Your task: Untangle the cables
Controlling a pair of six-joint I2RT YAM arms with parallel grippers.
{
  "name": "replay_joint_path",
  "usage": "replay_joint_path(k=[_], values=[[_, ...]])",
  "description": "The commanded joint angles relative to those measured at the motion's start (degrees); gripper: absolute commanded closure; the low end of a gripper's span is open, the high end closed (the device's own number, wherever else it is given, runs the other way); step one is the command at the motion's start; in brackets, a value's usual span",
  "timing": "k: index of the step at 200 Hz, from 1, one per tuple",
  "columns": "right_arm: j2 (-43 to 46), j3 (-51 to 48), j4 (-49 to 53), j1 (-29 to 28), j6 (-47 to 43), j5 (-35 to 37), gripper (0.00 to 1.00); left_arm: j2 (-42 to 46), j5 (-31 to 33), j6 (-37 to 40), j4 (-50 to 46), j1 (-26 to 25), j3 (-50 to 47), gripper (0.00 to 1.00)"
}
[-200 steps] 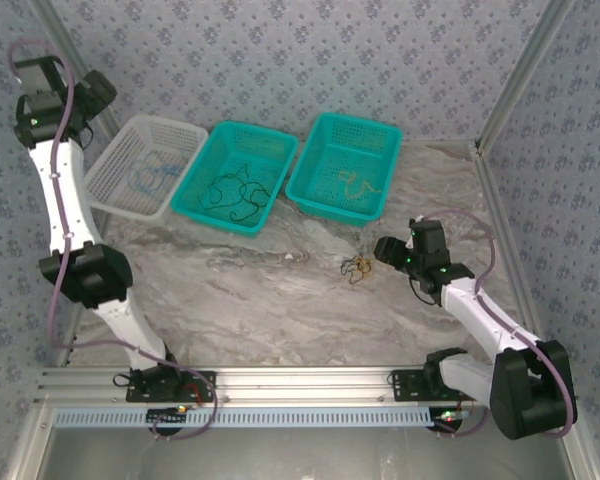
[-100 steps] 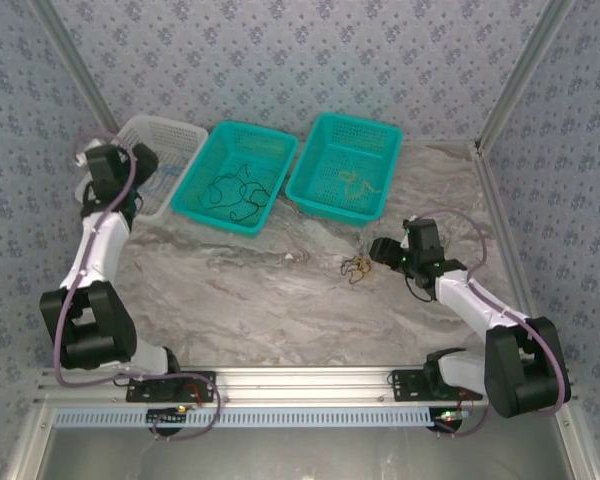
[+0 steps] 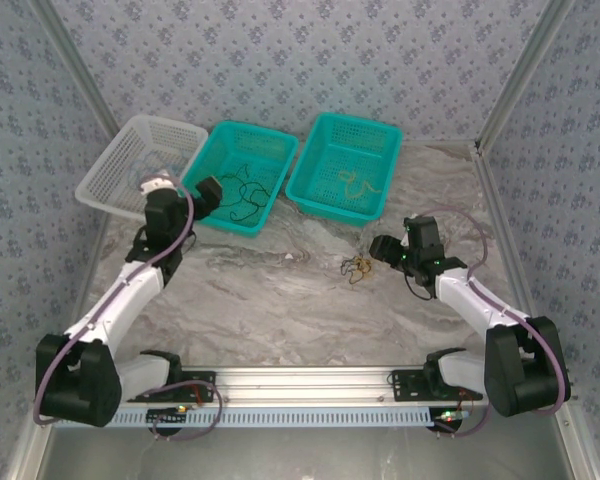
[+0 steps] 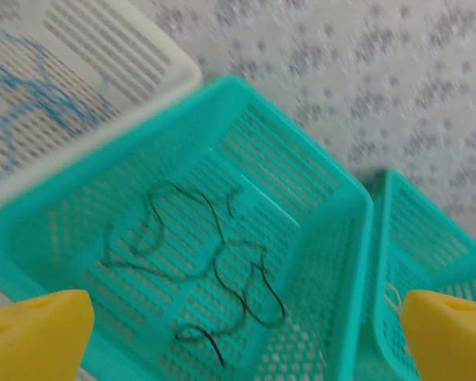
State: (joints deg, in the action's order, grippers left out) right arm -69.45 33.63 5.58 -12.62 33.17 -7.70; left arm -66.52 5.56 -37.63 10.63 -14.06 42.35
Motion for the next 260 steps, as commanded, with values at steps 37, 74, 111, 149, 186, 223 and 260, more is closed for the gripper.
replay_joint_path(k=[37, 74, 111, 149, 186, 223, 260], values=[[2.72, -1.62, 2.15, -0.03, 2.44, 1.37, 0.29, -1.93, -4.49, 2.55, 11.38, -11.18, -4.57, 0.01], [2.83, -2.82, 1.53, -0.03, 4.62, 0.55, 0.29, -6.63, -5.92, 3.2, 20.6, -16.41, -7.54, 0.01], [1.83, -2.78, 0.86, -0.09, 4.73, -1.24, 0.31, -12.3, -10.02, 5.51, 23.2, -20.63, -5.51, 0.01], [-0.51, -2.43, -0.27, -0.52, 4.86, -4.01, 0.31, -15.98, -11.6, 6.96, 21.97, -23.72, -2.58, 0.01], [1.94, -1.54, 4.08, -1.52, 3.38, 1.24, 0.28, -18.13, -17.37, 8.57, 24.82, -24.78, -2.76, 0.01], [4.04, 0.17, 6.89, -5.59, -5.11, 4.27, 0.22, -20.89, -20.07, 8.59, 23.03, -24.91, -1.42, 0.01], [3.44, 4.26, 11.43, -8.86, -11.97, 10.38, 0.2, -23.27, -20.58, 7.44, 22.76, -25.47, -0.13, 0.01]])
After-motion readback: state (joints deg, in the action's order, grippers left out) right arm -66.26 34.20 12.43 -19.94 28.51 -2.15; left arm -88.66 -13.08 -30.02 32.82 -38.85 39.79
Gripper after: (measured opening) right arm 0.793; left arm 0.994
